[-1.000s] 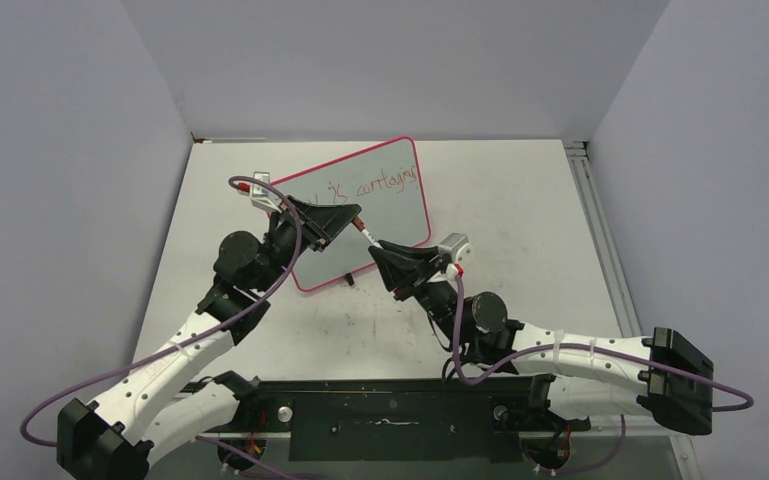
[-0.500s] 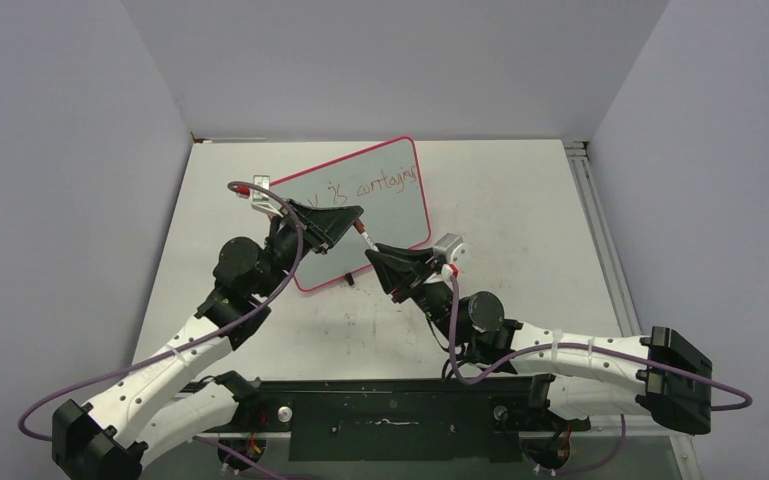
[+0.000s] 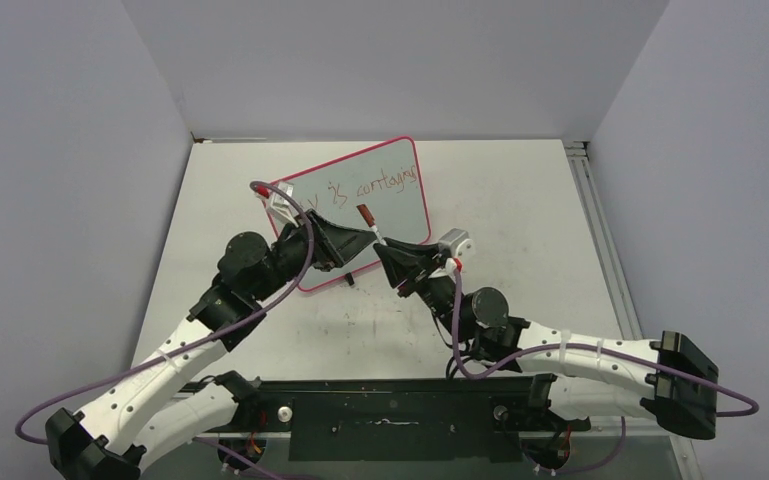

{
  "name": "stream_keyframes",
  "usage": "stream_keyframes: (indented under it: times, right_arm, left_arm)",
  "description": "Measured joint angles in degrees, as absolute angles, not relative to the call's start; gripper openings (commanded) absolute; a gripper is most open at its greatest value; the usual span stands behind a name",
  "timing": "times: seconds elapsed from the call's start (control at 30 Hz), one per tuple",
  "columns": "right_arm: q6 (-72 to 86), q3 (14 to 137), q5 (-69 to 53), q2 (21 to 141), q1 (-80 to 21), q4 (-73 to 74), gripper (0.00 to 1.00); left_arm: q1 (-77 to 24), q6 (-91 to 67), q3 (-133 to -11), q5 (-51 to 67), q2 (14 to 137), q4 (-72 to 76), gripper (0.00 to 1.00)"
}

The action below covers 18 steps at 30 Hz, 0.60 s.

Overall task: Write a sentence on the whiteboard
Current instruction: Place the whiteboard marker at the center of the board.

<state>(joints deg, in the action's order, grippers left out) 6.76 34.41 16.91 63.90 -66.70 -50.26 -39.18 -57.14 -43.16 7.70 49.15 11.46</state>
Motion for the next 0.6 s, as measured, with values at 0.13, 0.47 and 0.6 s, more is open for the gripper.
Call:
stream_keyframes:
  times: [0.13, 0.47, 0.6]
  right_arm:
    - [6.79, 34.39, 20.78, 59.40, -66.30, -45.10, 0.05]
    - [14.68, 34.37, 37.63, 54.54, -63.66, -20.56, 0.05]
    - [19.53, 33.43, 34.85, 54.76, -53.87, -13.87, 0.05]
  left_arm:
    - [-33.36, -52.47, -46.09, 12.36, 49.23, 0.71, 0.81]
    - [-17.21, -35.83, -55.92, 14.37, 49.34, -15.46, 0.90]
    - [-8.71, -30.83, -55.90, 13.96, 49.08, -19.57, 0.91]
